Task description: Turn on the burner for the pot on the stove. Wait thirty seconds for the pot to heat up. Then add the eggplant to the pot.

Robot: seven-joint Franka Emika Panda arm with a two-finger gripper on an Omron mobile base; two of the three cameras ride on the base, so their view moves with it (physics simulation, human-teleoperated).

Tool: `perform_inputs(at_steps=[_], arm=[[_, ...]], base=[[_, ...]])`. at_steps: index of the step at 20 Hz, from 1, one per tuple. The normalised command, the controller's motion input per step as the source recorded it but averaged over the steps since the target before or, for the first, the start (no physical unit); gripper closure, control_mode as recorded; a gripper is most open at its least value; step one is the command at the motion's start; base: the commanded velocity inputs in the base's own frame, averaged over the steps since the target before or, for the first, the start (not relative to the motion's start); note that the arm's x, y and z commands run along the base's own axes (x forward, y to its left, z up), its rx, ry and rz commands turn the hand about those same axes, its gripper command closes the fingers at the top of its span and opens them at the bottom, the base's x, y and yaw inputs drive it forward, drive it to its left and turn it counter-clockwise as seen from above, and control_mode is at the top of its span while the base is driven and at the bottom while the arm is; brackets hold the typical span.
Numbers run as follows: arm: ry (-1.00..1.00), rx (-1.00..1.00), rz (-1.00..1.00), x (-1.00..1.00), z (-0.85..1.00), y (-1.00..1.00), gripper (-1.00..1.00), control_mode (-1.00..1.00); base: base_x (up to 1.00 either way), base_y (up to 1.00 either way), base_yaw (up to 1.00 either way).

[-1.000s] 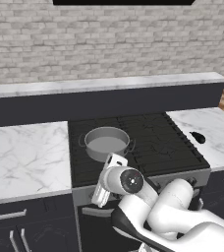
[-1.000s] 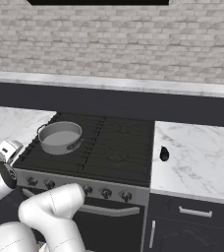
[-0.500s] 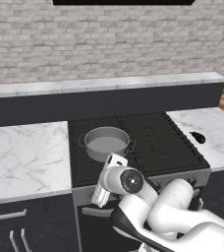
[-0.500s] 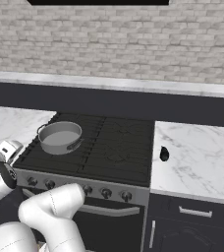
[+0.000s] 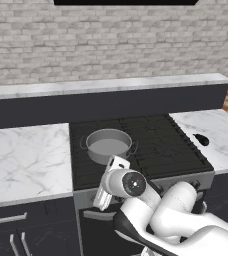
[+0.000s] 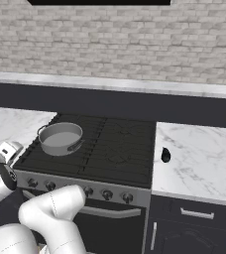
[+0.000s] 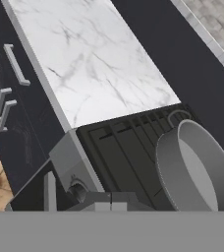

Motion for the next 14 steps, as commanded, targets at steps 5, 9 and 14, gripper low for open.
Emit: perform_inputs(at_steps=[5, 9, 14], arm=[[0.00, 0.00, 0.00, 0.00, 0.00, 0.00, 1.00, -1.00], [0.00, 0.00, 0.00, 0.00, 0.00, 0.00, 1.00, -1.00], [0.00, 0.00, 0.00, 0.00, 0.00, 0.00, 1.00, -1.00]], base=[[0.00, 0.00, 0.00], [0.00, 0.00, 0.00], [0.00, 0.00, 0.00]])
